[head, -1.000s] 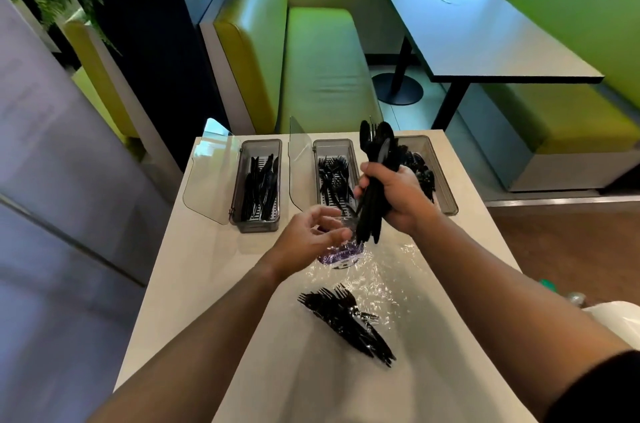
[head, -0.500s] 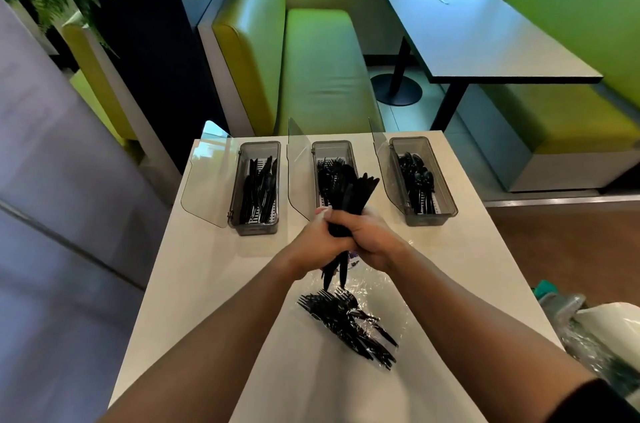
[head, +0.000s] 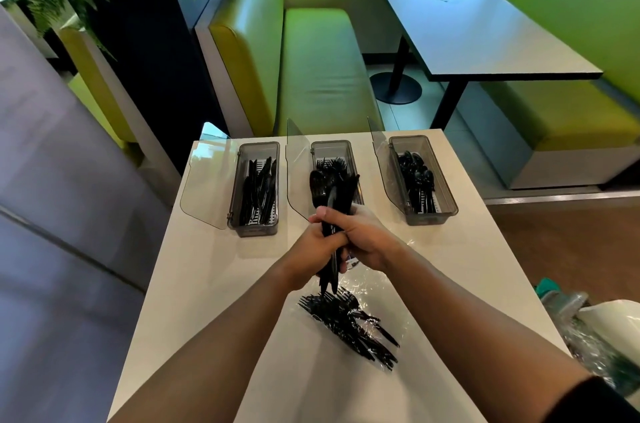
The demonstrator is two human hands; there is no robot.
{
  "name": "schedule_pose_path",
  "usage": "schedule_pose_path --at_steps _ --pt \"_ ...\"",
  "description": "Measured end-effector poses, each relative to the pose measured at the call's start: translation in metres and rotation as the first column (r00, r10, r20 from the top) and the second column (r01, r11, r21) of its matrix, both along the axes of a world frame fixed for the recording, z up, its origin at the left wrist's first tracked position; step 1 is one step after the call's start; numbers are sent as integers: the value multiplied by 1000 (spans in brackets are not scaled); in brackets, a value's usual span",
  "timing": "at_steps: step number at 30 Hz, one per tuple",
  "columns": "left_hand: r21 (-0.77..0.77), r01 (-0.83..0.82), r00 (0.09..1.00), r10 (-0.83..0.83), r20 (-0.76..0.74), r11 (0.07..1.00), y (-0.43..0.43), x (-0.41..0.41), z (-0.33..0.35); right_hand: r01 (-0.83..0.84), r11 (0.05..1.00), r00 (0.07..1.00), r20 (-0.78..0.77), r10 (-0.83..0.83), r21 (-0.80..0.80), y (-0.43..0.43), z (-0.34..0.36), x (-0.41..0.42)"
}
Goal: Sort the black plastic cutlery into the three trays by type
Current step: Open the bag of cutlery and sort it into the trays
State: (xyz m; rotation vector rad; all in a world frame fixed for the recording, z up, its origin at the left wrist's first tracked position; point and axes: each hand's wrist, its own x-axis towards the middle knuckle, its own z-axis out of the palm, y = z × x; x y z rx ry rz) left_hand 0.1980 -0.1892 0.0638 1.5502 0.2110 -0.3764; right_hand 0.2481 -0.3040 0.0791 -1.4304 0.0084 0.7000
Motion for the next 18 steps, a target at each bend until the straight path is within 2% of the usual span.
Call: schedule_pose_path --at_steps 6,14,18 --pt "-41 -83 994 85 66 996 7 -1 0 79 996 979 185 -87 52 -4 6 -2" --pt "-60 -118 984 125 128 991 5 -4 2 104 992 982 152 -115 76 -3 6 -8" --pt "-36 -114 982 118 149 993 6 -2 0 174 976 969 152 -193 128 1 6 -6"
